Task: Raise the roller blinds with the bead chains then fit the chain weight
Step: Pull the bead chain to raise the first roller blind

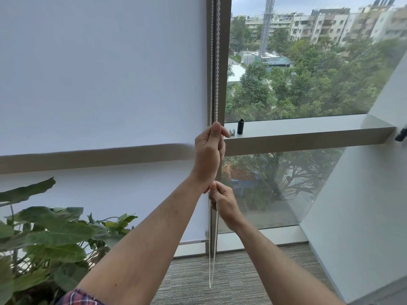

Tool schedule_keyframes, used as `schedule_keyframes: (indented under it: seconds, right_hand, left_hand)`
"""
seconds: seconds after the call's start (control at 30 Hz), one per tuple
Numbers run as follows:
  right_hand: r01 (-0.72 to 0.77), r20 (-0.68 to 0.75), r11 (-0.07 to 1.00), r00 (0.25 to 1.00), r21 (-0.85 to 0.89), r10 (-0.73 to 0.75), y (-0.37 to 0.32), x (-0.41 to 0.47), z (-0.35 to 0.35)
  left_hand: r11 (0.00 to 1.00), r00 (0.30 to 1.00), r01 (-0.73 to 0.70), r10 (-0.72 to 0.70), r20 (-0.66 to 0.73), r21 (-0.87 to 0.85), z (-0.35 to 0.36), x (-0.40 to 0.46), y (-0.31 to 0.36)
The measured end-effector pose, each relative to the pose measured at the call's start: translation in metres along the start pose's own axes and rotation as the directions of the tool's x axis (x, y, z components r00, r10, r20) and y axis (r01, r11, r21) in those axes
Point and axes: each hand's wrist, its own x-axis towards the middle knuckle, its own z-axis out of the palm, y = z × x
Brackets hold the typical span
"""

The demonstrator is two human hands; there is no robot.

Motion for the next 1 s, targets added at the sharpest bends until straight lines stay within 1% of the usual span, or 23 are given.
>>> schedule_keyframes:
  seconds: [0.1, 0.17, 0.23, 0.27, 0.33, 0.4, 0.5, 0.53, 0.6, 0.67, 0.77, 0.83, 1.0]
  right_hand:
    - [-0.014, 0.084, 0.996, 0.996, -0.084, 0.021, 0.008, -0.001, -0.006]
    - [-0.054, 0.13, 0.984, 0.988, -0.17, 0.077, 0.013, -0.002, -0.013]
    - [-0.095, 0.187, 0.972, 0.973, -0.214, 0.136, 0.011, -0.002, -0.021]
    - [-0.106, 0.211, 0.975, 0.966, -0.195, 0.147, 0.007, -0.002, -0.024]
    - [-0.097, 0.194, 0.989, 0.974, -0.114, 0.117, -0.005, 0.003, -0.029]
    - [-0.04, 0.136, 0.999, 0.99, 0.0, 0.04, -0.028, 0.01, -0.029]
    - [0.028, 0.104, 0.965, 0.993, 0.262, -0.058, -0.077, 0.028, -0.02]
    - [0.065, 0.107, 0.947, 0.989, 0.314, -0.103, -0.096, 0.034, -0.016]
    - [0.161, 0.139, 0.928, 0.966, 0.337, -0.218, -0.133, 0.045, -0.006]
    - [0.261, 0.119, 0.923, 0.945, 0.282, -0.304, -0.159, 0.051, 0.009]
    - [0.337, -0.023, 0.924, 0.941, 0.178, -0.339, -0.164, 0.056, 0.027]
    - [0.369, -0.079, 0.92, 0.929, 0.134, -0.361, -0.155, 0.056, 0.033]
    - [0.363, -0.117, 0.931, 0.927, 0.043, -0.357, -0.127, 0.052, 0.032]
  left_hand:
    - [0.999, 1.0, 0.026, -0.026, -0.009, 0.025, -0.006, -0.014, -0.015]
    - [0.996, 0.997, 0.07, -0.069, -0.022, 0.047, -0.015, -0.028, -0.03]
    - [0.99, 0.991, 0.131, -0.129, -0.047, 0.056, -0.024, -0.039, -0.043]
    - [0.986, 0.987, 0.154, -0.151, -0.057, 0.057, -0.028, -0.043, -0.048]
    - [0.983, 0.983, 0.177, -0.173, -0.067, 0.057, -0.035, -0.048, -0.055]
    - [0.98, 0.98, 0.19, -0.186, -0.066, 0.052, -0.037, -0.049, -0.057]
    - [0.979, 0.98, 0.193, -0.189, -0.068, 0.065, -0.039, -0.049, -0.056]
    - [0.98, 0.981, 0.188, -0.183, -0.065, 0.073, -0.039, -0.048, -0.056]
    - [0.98, 0.983, 0.179, -0.174, -0.054, 0.091, -0.04, -0.046, -0.057]
    - [0.976, 0.98, 0.194, -0.19, -0.053, 0.103, -0.039, -0.045, -0.057]
    - [0.97, 0.976, 0.216, -0.212, -0.044, 0.113, -0.04, -0.047, -0.059]
    - [0.966, 0.975, 0.22, -0.218, -0.03, 0.132, -0.04, -0.05, -0.061]
    - [0.941, 0.961, 0.274, -0.275, -0.023, 0.199, -0.044, -0.068, -0.071]
